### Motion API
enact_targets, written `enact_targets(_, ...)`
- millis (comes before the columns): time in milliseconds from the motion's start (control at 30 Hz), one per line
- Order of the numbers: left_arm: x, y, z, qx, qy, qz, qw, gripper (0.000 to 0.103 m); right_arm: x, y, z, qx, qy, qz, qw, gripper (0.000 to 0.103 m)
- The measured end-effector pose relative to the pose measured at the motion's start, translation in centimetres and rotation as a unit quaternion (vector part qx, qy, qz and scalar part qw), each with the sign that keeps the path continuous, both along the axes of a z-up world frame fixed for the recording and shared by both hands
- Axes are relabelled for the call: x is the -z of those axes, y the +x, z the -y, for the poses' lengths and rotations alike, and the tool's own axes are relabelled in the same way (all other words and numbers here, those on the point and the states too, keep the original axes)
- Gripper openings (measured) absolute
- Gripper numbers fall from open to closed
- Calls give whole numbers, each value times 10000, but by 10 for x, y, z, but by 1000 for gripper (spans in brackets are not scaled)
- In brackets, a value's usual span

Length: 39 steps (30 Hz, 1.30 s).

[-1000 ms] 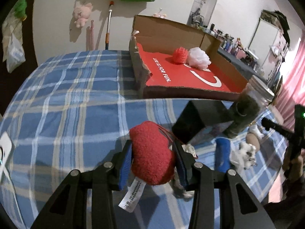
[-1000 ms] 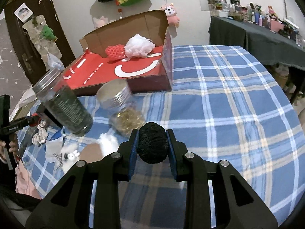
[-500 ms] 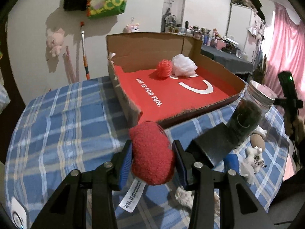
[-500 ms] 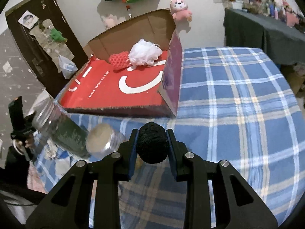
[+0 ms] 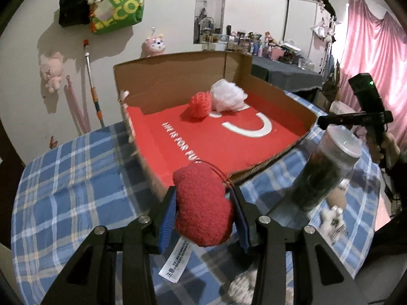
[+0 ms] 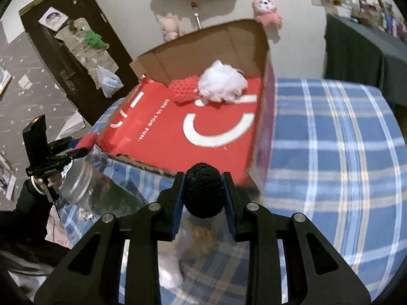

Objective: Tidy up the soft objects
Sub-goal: 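Carry the black ball and red pouch over the cardboard box with both tools, then lower and open both tools to drop the ball and pouch in the box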

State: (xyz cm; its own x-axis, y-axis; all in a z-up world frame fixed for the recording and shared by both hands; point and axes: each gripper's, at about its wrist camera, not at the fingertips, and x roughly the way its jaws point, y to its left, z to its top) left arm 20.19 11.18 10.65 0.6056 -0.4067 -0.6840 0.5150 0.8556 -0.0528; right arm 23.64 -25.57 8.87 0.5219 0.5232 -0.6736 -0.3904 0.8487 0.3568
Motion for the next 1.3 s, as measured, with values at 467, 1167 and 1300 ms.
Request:
enact_targets(467,-2,69,58,-544,342,-315,9974,44,0,71,-80,22,-1677,139,9857,27)
enact_targets(1167,46,113,74,-854,870,-1253,9846,47,50,106,-99,-185,-2984,-572,9526,27)
enact_targets(1300,50,114,75,-838,899,-1268,9843,49,51,105,-99,-186,-3035,-555,9510,28)
